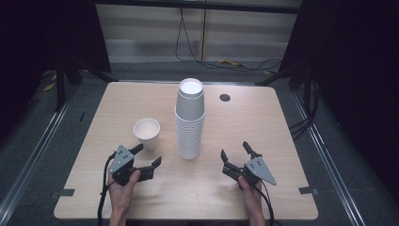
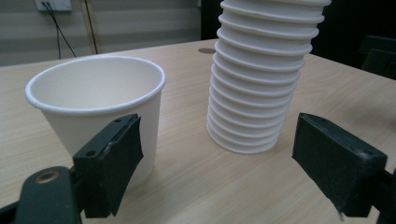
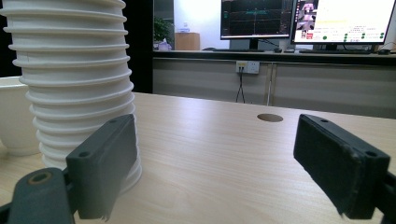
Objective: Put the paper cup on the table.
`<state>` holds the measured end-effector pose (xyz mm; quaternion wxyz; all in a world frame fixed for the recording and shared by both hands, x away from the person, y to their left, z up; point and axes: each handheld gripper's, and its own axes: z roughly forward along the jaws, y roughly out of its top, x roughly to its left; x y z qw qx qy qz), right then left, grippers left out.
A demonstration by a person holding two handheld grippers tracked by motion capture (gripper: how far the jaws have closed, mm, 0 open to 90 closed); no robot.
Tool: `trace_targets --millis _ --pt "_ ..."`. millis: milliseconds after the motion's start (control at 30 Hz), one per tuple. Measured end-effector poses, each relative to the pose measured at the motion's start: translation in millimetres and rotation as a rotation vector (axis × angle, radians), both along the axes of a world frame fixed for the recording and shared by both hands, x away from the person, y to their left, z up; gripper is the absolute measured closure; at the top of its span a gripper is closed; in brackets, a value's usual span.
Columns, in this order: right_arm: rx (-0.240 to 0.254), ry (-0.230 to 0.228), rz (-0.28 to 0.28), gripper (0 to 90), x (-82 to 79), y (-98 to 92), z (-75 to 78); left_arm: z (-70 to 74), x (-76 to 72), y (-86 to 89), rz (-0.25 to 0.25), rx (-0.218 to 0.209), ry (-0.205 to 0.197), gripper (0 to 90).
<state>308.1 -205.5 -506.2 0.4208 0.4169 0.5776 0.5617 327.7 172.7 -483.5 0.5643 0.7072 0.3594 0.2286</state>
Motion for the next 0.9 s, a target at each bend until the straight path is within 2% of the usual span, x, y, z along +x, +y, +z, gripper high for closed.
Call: trace_targets --millis 67,167,233,267,367,433,500,567,667,800,900 --pt "0.000 0.000 0.000 13.4 0.0 0.0 0.0 -2.1 -3.1 -3.5 0.016 0.008 -0.012 15.7" --pt "0.005 0.003 0.002 13.4 -0.2 0.2 0.0 -5.6 -6.5 -8.9 -0.016 -0.016 -0.008 15.7" --pt "0.004 0.001 0.002 13.4 -0.1 0.1 0.0 -9.8 -9.9 -13.3 0.009 -0.001 -0.019 15.7" --pt "0.005 0.002 0.002 13.4 -0.2 0.1 0.0 -11.6 -10.5 -13.8 -0.001 -0.009 -0.012 15.7" --pt "0.006 0.003 0.003 13.4 -0.2 0.2 0.0 -15.9 -16.0 -17.4 0.023 -0.011 -0.040 15.7" --pt "0.005 0.002 0.004 13.4 -0.1 0.1 0.0 -18.6 -19.5 -21.1 0.016 -0.020 -0.037 15.8" --pt "0.004 0.002 0.004 13.4 0.0 0.1 0.1 -21.2 -22.6 -24.4 0.027 0.006 -0.059 15.7" --pt "0.005 0.002 0.004 13.4 -0.1 0.1 0.0 -24.5 -22.9 -26.9 0.029 -0.009 -0.050 15.7" --pt "0.004 0.002 0.005 13.4 -0.1 0.1 0.0 -25.0 -23.5 -26.0 0.033 -0.017 -0.069 15.7" --pt "-0.001 -0.001 0.007 13.0 0.0 -0.3 -0.1 -25.6 -25.1 -24.5 0.007 -0.028 -0.092 15.7" --pt "0.000 -0.001 0.006 12.8 -0.1 -0.2 -0.1 -26.1 -26.8 -22.4 0.019 -0.043 -0.111 15.7"
